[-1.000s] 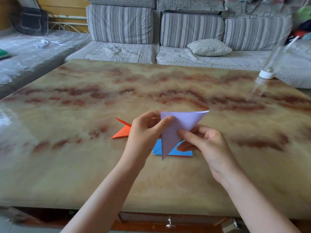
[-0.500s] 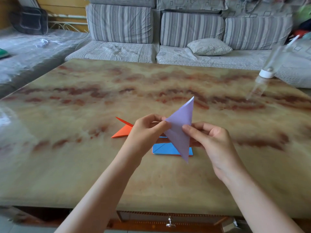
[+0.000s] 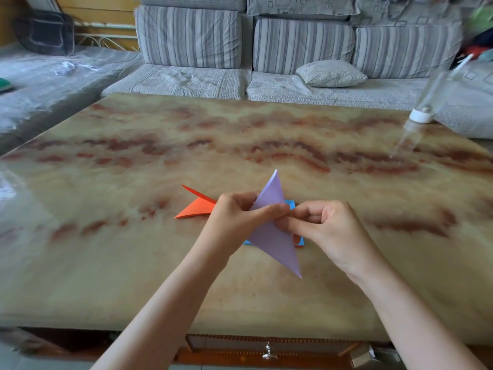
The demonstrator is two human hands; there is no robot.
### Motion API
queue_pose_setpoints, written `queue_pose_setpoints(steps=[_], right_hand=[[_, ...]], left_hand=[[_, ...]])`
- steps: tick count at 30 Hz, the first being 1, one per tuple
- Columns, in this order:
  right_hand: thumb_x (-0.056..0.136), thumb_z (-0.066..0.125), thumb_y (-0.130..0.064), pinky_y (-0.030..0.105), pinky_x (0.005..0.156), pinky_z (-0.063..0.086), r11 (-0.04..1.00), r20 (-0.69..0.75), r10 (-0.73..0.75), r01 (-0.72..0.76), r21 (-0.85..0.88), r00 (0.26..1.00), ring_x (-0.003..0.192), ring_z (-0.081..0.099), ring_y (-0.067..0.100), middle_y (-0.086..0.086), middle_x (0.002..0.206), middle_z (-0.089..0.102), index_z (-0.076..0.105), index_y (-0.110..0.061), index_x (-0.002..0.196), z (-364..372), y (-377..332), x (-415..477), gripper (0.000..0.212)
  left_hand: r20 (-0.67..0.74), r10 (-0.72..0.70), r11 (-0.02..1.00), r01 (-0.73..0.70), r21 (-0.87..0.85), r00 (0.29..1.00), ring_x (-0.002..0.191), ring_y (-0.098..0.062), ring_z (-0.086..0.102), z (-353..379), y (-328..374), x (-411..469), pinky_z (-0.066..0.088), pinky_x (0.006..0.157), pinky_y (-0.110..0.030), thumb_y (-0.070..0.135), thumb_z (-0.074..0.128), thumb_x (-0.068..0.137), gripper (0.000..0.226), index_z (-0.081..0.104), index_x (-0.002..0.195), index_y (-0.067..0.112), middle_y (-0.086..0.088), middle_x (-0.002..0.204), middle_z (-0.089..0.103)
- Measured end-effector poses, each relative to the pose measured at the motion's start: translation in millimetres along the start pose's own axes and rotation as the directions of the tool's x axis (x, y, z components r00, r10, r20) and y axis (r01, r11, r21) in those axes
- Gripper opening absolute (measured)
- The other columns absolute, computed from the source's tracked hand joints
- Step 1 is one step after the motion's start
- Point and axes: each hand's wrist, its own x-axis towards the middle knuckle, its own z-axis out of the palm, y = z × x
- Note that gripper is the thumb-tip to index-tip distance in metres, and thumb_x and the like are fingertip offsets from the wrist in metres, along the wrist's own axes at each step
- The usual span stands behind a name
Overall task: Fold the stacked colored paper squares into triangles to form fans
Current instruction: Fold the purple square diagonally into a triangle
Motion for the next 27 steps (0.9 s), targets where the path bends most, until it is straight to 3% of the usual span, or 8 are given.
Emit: queue_pose_setpoints(steps=[5,10,16,20,23,27], right_hand=[[0.077,0.074,-0.007,0.018,0.055,0.045,1.0,0.014,0.005,-0.005,-0.014,1.0,0.053,0.056,0.013,0.003,0.061,0.069,0.073,-0.011,0.067,-4,-1,1,0.01],[0.076,0.074,-0.005,0.014,0.052,0.044,0.999,0.005,0.035,-0.035,-0.001,0.999,0.051,0.057,0.007,0.0,0.058,0.068,0.069,-0.009,0.065,1,-1,-2,0.013],[0.078,0.072,-0.003,0.013,0.054,0.046,0.997,-0.026,0.064,-0.063,0.045,0.998,0.055,0.064,0.007,0.002,0.063,0.071,0.067,-0.007,0.068,2,-1,-2,0.011],[0.08,0.071,-0.007,0.016,0.056,0.048,0.987,-0.016,0.102,-0.099,0.122,0.995,0.061,0.067,0.011,0.008,0.073,0.074,0.071,-0.007,0.078,4,1,-3,0.002],[0.084,0.067,-0.012,0.015,0.057,0.048,0.977,0.018,0.109,-0.11,0.182,0.994,0.064,0.068,0.01,0.007,0.078,0.075,0.074,-0.009,0.086,6,0,-4,0.007],[0.085,0.065,-0.012,0.014,0.054,0.047,0.978,-0.024,0.091,-0.085,0.188,0.996,0.059,0.065,0.009,0.003,0.071,0.073,0.075,-0.01,0.079,8,1,-5,0.012]], left_hand=[[-0.057,0.035,0.999,-0.036,-0.017,0.998,0.06,-0.013,0.05,4,-2,-2,0.034,0.048,-0.017,0.023,0.076,0.077,0.021,0.071,0.074,0.003,-0.008,0.068,0.063],[-0.09,0.025,0.998,-0.03,-0.054,0.996,0.064,-0.013,0.051,0,0,1,0.035,0.055,-0.021,0.028,0.07,0.082,0.021,0.074,0.081,0.008,-0.007,0.071,0.064],[-0.075,0.059,0.995,-0.065,-0.076,0.995,0.059,-0.004,0.057,3,1,0,0.041,0.053,-0.011,0.026,0.067,0.085,0.014,0.076,0.084,0.016,0.003,0.066,0.069],[-0.059,0.056,0.99,-0.063,-0.129,0.997,0.059,-0.005,0.062,3,3,-1,0.045,0.053,-0.012,0.023,0.065,0.086,0.017,0.075,0.088,0.01,-0.002,0.07,0.071],[-0.045,0.06,0.987,-0.066,-0.144,0.997,0.061,-0.008,0.063,3,3,-2,0.046,0.054,-0.013,0.023,0.065,0.086,0.018,0.075,0.09,0.008,-0.005,0.074,0.072],[-0.042,0.063,0.99,-0.068,-0.127,0.997,0.064,-0.008,0.062,2,2,-2,0.045,0.056,-0.012,0.025,0.066,0.085,0.019,0.075,0.091,0.008,-0.007,0.077,0.073]])
